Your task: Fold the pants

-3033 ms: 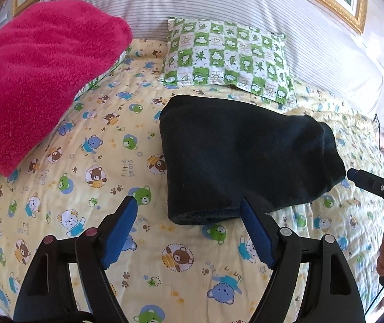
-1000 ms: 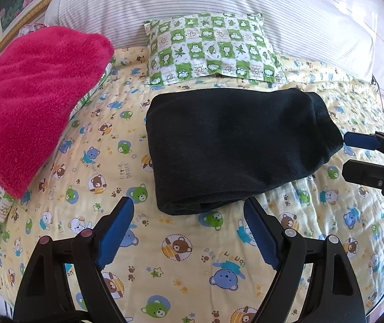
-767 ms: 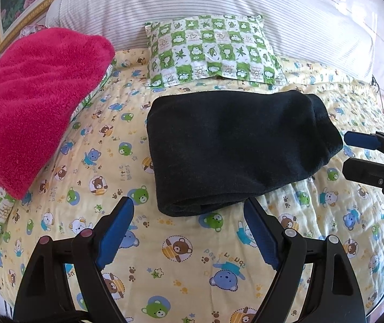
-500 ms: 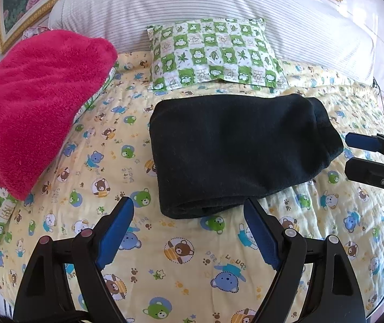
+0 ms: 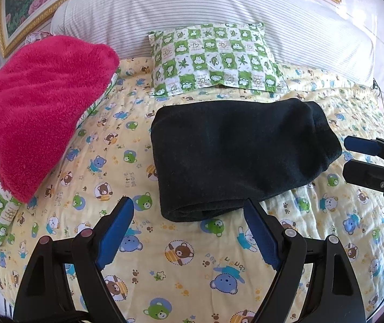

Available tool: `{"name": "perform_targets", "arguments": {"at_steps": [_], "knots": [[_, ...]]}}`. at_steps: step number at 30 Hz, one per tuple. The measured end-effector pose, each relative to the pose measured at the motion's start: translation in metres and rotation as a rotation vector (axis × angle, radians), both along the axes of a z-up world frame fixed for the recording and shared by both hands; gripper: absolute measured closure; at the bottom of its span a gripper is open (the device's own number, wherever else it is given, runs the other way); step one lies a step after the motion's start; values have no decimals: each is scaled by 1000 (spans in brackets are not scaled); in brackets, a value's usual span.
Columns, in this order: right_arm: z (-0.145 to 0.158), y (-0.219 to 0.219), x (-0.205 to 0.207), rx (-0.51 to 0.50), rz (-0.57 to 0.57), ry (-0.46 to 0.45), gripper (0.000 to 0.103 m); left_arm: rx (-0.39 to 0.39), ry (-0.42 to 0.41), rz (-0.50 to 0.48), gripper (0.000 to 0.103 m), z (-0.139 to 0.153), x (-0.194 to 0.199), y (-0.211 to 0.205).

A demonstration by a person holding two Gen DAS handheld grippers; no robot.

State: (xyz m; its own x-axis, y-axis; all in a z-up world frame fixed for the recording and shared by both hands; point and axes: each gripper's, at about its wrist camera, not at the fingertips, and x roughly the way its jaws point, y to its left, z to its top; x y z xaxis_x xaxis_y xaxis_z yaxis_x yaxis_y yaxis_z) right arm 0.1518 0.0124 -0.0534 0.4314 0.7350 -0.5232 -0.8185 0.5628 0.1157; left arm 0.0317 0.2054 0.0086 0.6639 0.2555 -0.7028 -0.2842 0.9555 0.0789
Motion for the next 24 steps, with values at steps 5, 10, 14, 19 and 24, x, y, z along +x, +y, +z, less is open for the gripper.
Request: {"name": "perform_targets", "arguments": {"at_steps": [5,10,14,19,24], "knots": [[0,0,0,1,2,0,9,2,0,1,19,0,0,0],[1,-1,-2,5,2,-5,9,7,-8,4,19,2,-1,-2],[1,-1,-2,8,5,-6,9,12,-15,9,18,4,0,-3],[1,-1,-2,7,4,-7,9,36,-40,24,18,6,-2,-2],[1,-2,-2,11,4,-7,8,37,-60,33,18,8,-3,0]]}}
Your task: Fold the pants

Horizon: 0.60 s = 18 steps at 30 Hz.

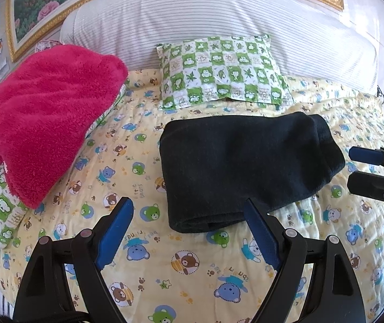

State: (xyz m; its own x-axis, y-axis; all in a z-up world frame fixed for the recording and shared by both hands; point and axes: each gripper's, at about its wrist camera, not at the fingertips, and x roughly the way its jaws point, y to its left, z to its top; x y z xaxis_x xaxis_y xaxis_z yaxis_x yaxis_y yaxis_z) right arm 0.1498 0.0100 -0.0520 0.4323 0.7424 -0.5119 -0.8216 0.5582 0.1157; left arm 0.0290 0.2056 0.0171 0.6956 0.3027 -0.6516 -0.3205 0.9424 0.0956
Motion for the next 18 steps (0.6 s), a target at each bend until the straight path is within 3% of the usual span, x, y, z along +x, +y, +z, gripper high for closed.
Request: {"name": "perform_targets", "arguments": {"at_steps": [18], "knots": [[2,2,-1,4,2,3,8,-15,27,-18,18,0,7,-6]]}}
